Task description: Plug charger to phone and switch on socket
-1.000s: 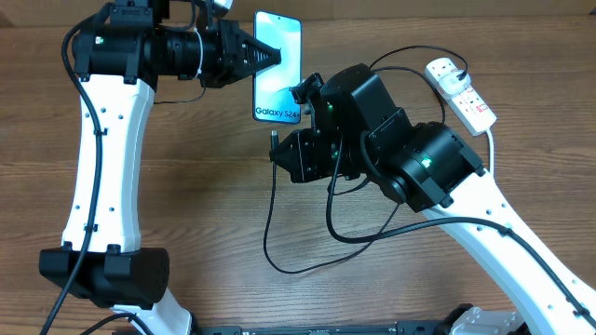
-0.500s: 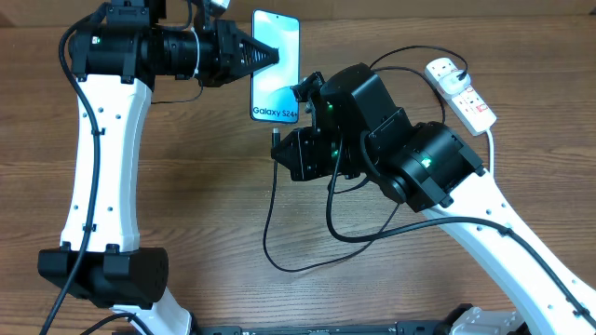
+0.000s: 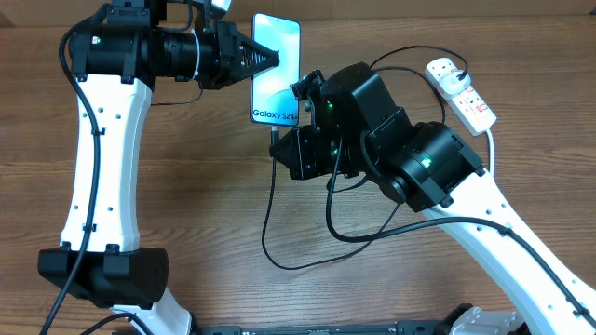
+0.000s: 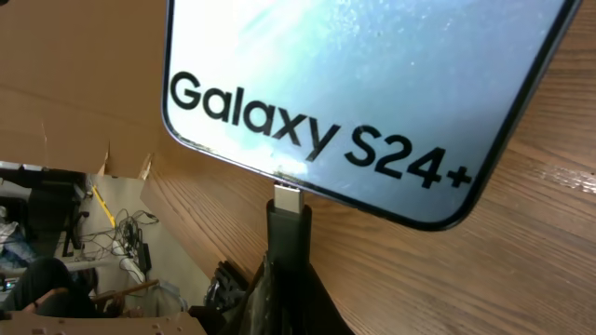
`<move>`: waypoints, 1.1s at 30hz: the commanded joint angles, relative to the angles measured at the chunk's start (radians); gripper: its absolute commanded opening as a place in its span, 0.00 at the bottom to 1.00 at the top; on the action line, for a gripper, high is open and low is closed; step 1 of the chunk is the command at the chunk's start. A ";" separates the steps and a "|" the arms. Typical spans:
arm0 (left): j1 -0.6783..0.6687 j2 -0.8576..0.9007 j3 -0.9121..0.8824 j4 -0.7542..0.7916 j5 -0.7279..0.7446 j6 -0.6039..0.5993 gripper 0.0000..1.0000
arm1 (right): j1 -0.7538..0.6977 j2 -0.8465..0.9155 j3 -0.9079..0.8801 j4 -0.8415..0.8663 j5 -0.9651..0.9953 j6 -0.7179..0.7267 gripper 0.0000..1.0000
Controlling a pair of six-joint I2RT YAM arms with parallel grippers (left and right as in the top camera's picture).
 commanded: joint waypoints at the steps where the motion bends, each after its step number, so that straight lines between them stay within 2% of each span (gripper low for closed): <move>1: 0.005 -0.002 0.008 0.004 0.067 0.016 0.04 | 0.003 -0.008 0.011 0.006 0.006 0.003 0.04; 33: 0.005 -0.002 0.008 0.003 0.066 0.027 0.04 | 0.003 -0.008 0.011 0.022 0.022 0.003 0.04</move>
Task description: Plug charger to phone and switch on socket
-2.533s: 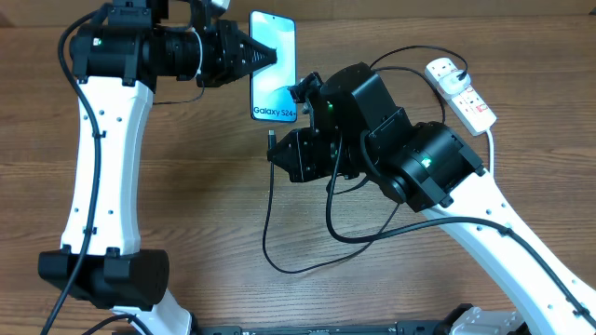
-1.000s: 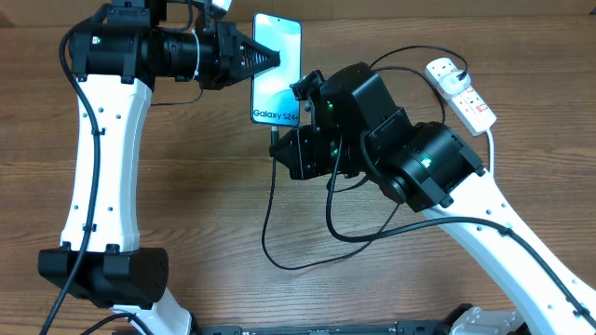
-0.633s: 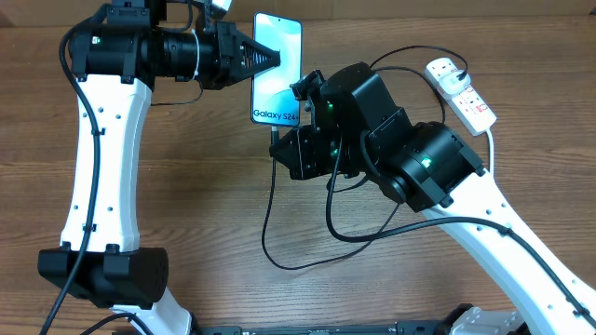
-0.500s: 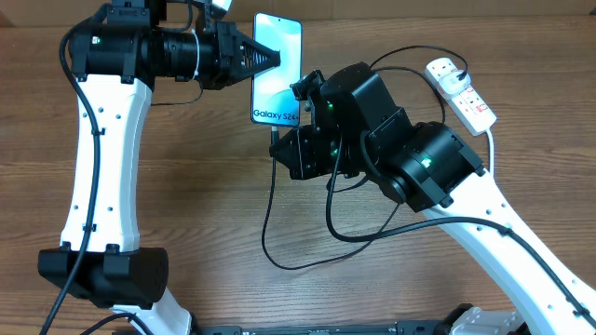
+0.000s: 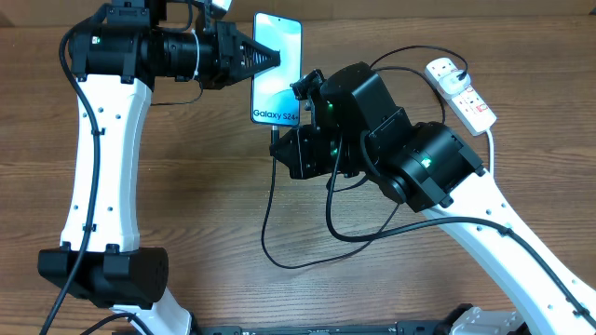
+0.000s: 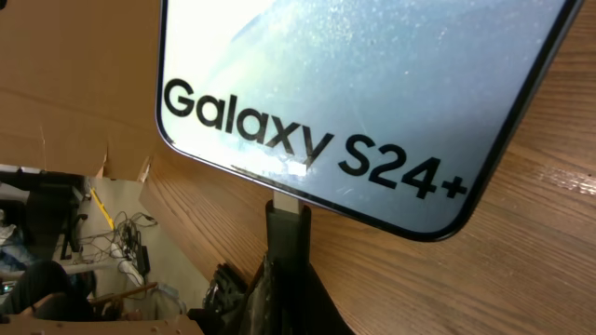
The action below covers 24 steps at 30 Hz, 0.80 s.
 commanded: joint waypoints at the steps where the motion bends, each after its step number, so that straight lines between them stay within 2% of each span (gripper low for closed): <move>1: 0.005 -0.002 0.008 0.003 0.053 0.023 0.04 | 0.003 -0.008 0.011 0.018 0.015 0.000 0.04; 24: 0.005 -0.002 0.008 0.000 0.071 0.041 0.04 | 0.003 -0.008 0.011 0.051 0.019 0.047 0.04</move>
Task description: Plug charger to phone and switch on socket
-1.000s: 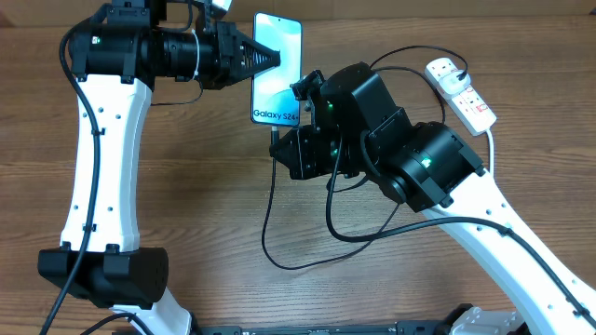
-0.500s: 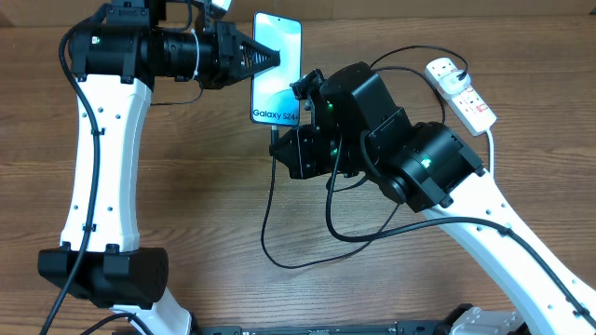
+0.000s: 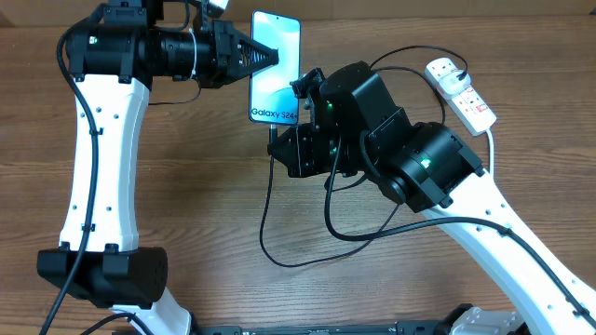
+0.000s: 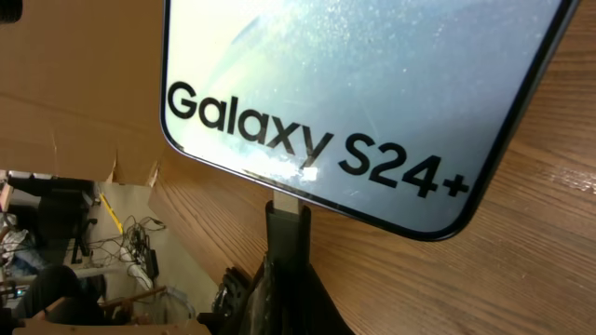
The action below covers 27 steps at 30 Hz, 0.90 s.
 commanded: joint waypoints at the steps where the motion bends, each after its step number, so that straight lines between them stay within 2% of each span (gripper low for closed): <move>1: -0.002 -0.002 0.008 -0.004 0.056 0.038 0.04 | 0.002 -0.008 0.011 0.035 0.019 0.020 0.04; 16: -0.004 -0.002 0.008 -0.056 0.053 0.107 0.04 | 0.002 -0.008 0.011 0.068 0.019 0.026 0.04; 21: -0.003 -0.002 0.008 -0.046 0.053 0.105 0.04 | 0.002 -0.008 0.011 0.046 0.019 0.026 0.04; 27: 0.006 -0.002 0.008 -0.010 0.052 0.048 0.04 | 0.002 -0.008 0.011 0.026 0.023 0.026 0.04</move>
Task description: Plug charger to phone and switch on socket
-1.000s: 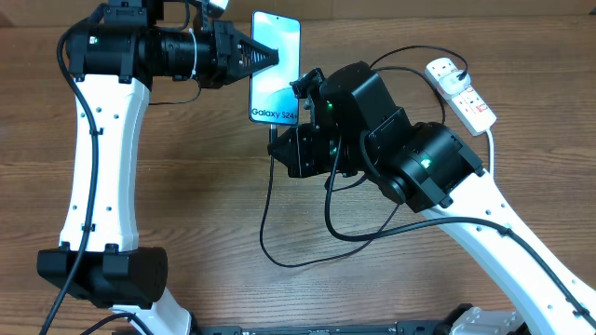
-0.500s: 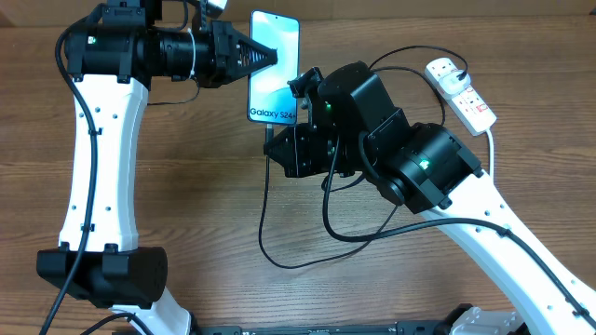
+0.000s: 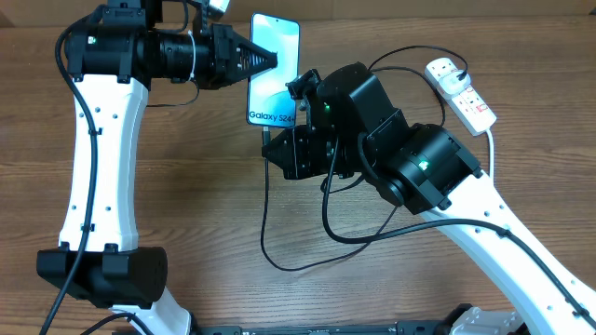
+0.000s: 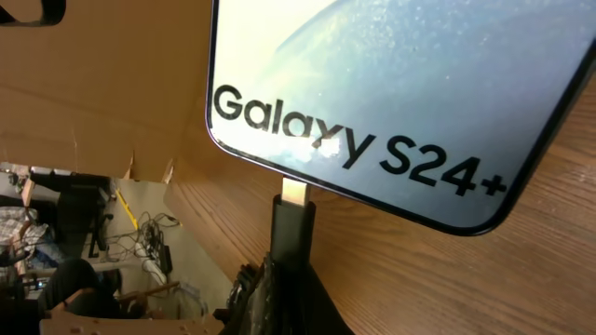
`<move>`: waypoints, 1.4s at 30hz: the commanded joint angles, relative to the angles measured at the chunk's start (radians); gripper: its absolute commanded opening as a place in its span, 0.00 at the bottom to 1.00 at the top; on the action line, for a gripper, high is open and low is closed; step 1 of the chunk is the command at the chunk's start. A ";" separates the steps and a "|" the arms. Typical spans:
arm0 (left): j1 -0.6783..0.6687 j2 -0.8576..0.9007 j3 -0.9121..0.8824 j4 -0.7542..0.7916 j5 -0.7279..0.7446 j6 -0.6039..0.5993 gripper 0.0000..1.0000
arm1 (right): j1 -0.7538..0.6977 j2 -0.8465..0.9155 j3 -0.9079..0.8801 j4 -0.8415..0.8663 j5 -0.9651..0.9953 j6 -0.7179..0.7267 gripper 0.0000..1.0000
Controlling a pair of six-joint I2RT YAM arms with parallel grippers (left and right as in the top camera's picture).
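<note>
The phone (image 3: 273, 67), screen lit and reading "Galaxy S24+", is held at its left edge by my left gripper (image 3: 264, 60), which is shut on it. In the right wrist view the phone (image 4: 400, 93) fills the top. My right gripper (image 4: 289, 284) is shut on the black charger plug (image 4: 291, 233). The plug's bare metal tip (image 4: 294, 193) meets the phone's bottom edge; how deep it sits cannot be told. In the overhead view the right gripper (image 3: 279, 140) is just below the phone. The white socket strip (image 3: 461, 90) lies at the far right.
The black charger cable (image 3: 279, 251) loops down over the wooden table (image 3: 186, 205) and back up under the right arm. Another black lead runs from the socket strip towards the right arm. Cardboard walls stand behind the table.
Phone and both grippers have shifted slightly left in the overhead view. In the right wrist view the phone sits further right and more of the plug's metal tip shows below its edge.
At first the plug's tip touched the phone's bottom edge with some metal showing. Then the phone's edge covered most of the tip, and it stayed so. Now the phone has shifted sideways and metal shows again. Both grippers kept their holds throughout.
</note>
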 commanded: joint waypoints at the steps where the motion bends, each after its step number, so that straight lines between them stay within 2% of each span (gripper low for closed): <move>1: 0.002 -0.002 0.008 0.018 0.050 -0.032 0.04 | -0.010 -0.008 0.011 0.003 0.044 0.003 0.04; 6: 0.025 -0.002 0.008 0.027 0.034 -0.116 0.04 | -0.010 -0.008 0.011 -0.008 0.069 0.004 0.04; 22: 0.026 -0.002 0.008 0.019 0.035 -0.109 0.04 | -0.010 -0.008 0.011 0.023 0.071 0.008 0.04; 42: 0.024 -0.002 0.008 -0.040 0.064 0.018 0.04 | -0.023 -0.008 0.011 0.047 0.077 0.009 0.04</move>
